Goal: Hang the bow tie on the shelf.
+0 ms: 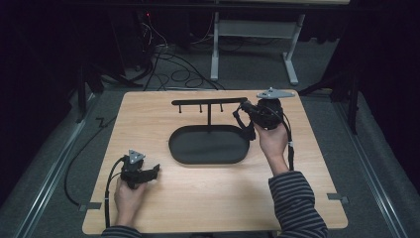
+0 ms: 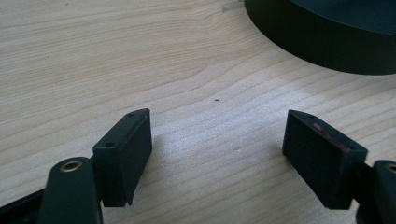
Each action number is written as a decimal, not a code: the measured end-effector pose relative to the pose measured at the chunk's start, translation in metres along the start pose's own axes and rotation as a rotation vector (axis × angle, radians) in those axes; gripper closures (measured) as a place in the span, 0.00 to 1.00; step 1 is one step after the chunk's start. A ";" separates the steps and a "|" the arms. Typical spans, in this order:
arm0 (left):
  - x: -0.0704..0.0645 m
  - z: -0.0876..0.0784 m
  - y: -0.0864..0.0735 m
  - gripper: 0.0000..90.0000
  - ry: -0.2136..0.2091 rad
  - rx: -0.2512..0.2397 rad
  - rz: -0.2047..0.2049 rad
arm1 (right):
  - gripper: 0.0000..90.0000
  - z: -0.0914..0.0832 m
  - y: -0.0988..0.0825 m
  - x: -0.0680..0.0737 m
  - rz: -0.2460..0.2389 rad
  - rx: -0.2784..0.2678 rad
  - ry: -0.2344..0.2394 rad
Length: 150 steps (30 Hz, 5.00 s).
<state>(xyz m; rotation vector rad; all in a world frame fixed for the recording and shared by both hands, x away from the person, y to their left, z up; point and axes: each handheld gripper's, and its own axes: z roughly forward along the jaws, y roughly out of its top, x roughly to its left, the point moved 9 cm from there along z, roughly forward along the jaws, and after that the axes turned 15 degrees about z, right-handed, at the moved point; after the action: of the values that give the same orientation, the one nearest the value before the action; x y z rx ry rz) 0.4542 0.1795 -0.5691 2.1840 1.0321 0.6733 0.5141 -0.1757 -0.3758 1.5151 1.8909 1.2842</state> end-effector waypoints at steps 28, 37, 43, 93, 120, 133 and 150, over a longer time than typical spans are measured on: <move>0.000 0.000 0.000 0.27 0.000 0.000 -0.001 | 0.99 0.024 0.005 -0.018 0.053 -0.006 -0.053; 0.000 0.000 0.000 0.27 -0.001 0.000 -0.001 | 0.93 0.027 0.002 -0.022 0.074 0.014 -0.061; 0.000 0.000 0.000 0.27 0.000 0.000 -0.001 | 0.90 0.027 0.001 -0.021 0.073 0.018 -0.064; 0.000 0.000 0.000 0.28 -0.005 -0.004 -0.004 | 0.65 -0.036 -0.009 -0.043 0.124 -0.058 -0.035; 0.000 0.000 0.000 0.27 -0.005 -0.002 -0.001 | 0.64 -0.070 -0.022 -0.053 0.121 -0.080 -0.048; 0.000 0.000 0.000 0.27 -0.005 -0.002 -0.003 | 0.65 -0.083 -0.033 -0.058 0.135 -0.099 -0.052; 0.000 0.000 0.000 0.27 -0.005 -0.002 -0.003 | 0.65 -0.096 -0.058 -0.067 0.170 -0.097 -0.059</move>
<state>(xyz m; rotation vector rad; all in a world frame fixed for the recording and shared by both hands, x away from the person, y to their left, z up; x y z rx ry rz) 0.4539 0.1796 -0.5689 2.1805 1.0313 0.6667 0.4314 -0.2756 -0.3916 1.6726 1.6680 1.3670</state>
